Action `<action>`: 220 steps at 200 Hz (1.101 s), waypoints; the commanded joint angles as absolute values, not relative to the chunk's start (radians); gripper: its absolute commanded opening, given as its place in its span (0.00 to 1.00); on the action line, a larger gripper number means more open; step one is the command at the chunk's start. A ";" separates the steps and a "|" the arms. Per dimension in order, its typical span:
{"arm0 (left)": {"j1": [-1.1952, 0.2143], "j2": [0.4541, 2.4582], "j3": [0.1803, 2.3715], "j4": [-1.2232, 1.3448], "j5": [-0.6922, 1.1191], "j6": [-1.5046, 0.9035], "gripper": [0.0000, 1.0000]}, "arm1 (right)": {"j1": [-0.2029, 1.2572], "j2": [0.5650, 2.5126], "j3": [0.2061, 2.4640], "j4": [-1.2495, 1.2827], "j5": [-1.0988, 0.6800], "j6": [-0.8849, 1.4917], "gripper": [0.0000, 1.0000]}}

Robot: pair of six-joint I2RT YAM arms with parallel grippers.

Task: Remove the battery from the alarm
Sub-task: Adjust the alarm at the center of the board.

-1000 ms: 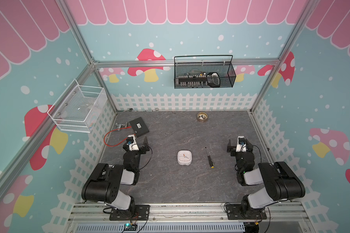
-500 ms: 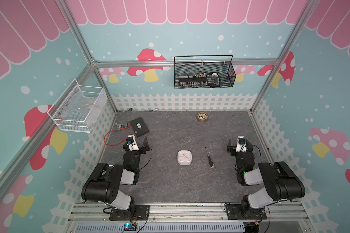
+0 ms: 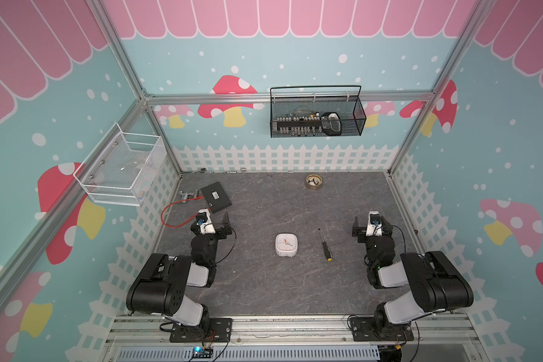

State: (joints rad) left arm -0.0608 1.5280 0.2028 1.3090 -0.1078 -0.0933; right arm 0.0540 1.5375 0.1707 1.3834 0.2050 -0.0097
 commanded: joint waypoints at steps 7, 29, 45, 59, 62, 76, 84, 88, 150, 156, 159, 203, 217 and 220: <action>-0.059 1.528 0.219 1.293 -0.101 -0.087 0.99 | 0.044 1.525 0.167 1.397 0.186 0.003 0.99; -0.060 1.528 0.220 1.297 -0.101 -0.087 0.99 | 0.042 1.524 0.188 1.354 0.196 0.009 0.99; -0.059 1.528 0.218 1.297 -0.101 -0.087 0.99 | 0.043 1.527 0.187 1.366 0.195 0.006 1.00; -0.060 1.528 0.218 1.297 -0.101 -0.087 0.99 | 0.043 1.533 0.185 1.379 0.195 0.003 1.00; -0.059 1.528 0.218 1.296 -0.101 -0.087 0.99 | 0.043 1.533 0.185 1.380 0.195 0.004 1.00; -0.060 1.528 0.218 1.298 -0.101 -0.087 0.99 | 0.042 1.531 0.187 1.372 0.195 0.005 0.99; -0.059 1.528 0.218 1.296 -0.101 -0.087 0.99 | 0.043 1.530 0.184 1.372 0.195 0.004 1.00; -0.060 1.528 0.219 1.296 -0.101 -0.087 0.99 | 0.043 1.530 0.187 1.369 0.195 0.006 1.00; -0.060 1.528 0.219 1.295 -0.101 -0.088 0.99 | 0.042 1.530 0.187 1.373 0.195 0.003 1.00; -0.060 1.528 0.219 1.295 -0.101 -0.087 0.99 | 0.043 1.531 0.187 1.373 0.195 0.004 1.00; -0.060 1.528 0.218 1.296 -0.101 -0.087 0.99 | 0.043 1.530 0.187 1.371 0.195 0.003 1.00; -0.059 1.528 0.218 1.297 -0.101 -0.087 0.99 | 0.043 1.530 0.187 1.372 0.195 0.004 1.00; -0.059 1.528 0.218 1.297 -0.101 -0.087 0.99 | 0.043 1.530 0.187 1.371 0.195 0.004 1.00; -0.059 1.528 0.218 1.297 -0.101 -0.088 0.99 | 0.043 1.530 0.187 1.372 0.195 0.005 0.99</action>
